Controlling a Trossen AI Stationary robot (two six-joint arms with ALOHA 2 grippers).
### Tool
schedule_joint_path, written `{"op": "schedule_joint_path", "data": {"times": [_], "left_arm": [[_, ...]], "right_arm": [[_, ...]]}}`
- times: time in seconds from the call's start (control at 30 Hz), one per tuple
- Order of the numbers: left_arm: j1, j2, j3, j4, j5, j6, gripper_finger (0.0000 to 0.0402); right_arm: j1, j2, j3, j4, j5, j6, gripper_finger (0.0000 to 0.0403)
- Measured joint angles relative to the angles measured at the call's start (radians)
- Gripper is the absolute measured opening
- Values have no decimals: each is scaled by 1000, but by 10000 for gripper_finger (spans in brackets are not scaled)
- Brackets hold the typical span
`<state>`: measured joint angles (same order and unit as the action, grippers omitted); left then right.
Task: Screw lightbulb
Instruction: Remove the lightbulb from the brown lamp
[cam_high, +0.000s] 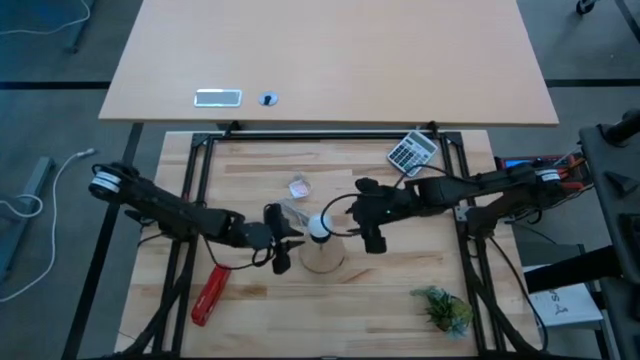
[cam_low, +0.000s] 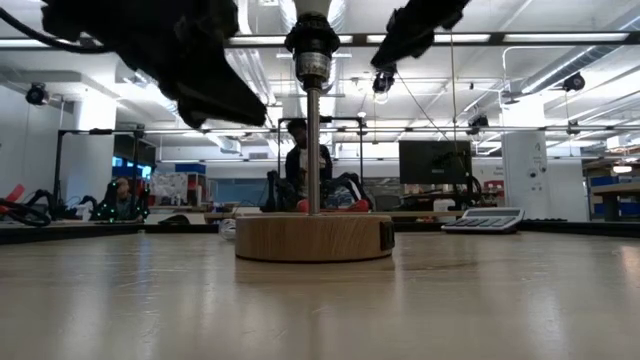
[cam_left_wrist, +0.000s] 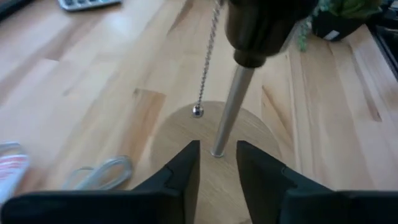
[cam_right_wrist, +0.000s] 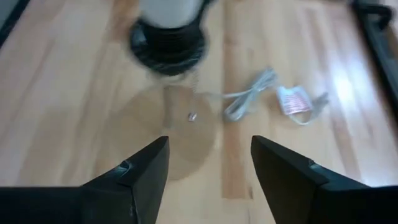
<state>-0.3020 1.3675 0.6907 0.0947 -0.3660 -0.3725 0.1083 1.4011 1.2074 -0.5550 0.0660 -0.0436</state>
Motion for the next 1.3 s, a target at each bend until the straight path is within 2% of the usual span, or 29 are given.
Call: {"op": "schedule_joint_path", "data": {"times": [0.13, 0.3, 0.43, 0.5, 0.57, 0.67, 0.77, 0.83, 1.0, 1.17, 1.3], "left_arm": [[-25, -59, 0, -43, -73, -4, 59], [-54, -115, 1, -47, -163, -2, 9], [-96, -142, 1, -37, -348, 25, 7], [-119, -146, 1, -21, -471, 45, 4], [-144, -149, 1, -14, -546, 75, 1], [-165, -149, 1, 39, -552, 123, 2], [-176, -140, 1, 110, -473, 222, 1], [-181, -124, 1, 191, -438, 294, 1], [-184, -90, 1, 306, -440, 393, 0], [-182, -75, 1, 333, -564, 416, 0], [-175, -75, 1, 377, -586, 440, 0]], "right_arm": [[-2, -36, -128, 193, 62, 88, 209], [0, -66, -236, 365, 66, 179, 188], [10, -82, -269, 411, 94, 232, 157], [23, -93, -271, 414, 117, 235, 134], [39, -103, -267, 415, 150, 232, 106], [67, -106, -250, 436, 180, 206, 56], [96, -93, -234, 489, 180, 147, 11], [111, -78, -229, 496, 181, 123, 7], [130, -42, -215, 541, 182, 115, 6], [136, -27, -213, 595, 181, 98, 2], [136, -26, -213, 614, 181, 95, 1]]}}
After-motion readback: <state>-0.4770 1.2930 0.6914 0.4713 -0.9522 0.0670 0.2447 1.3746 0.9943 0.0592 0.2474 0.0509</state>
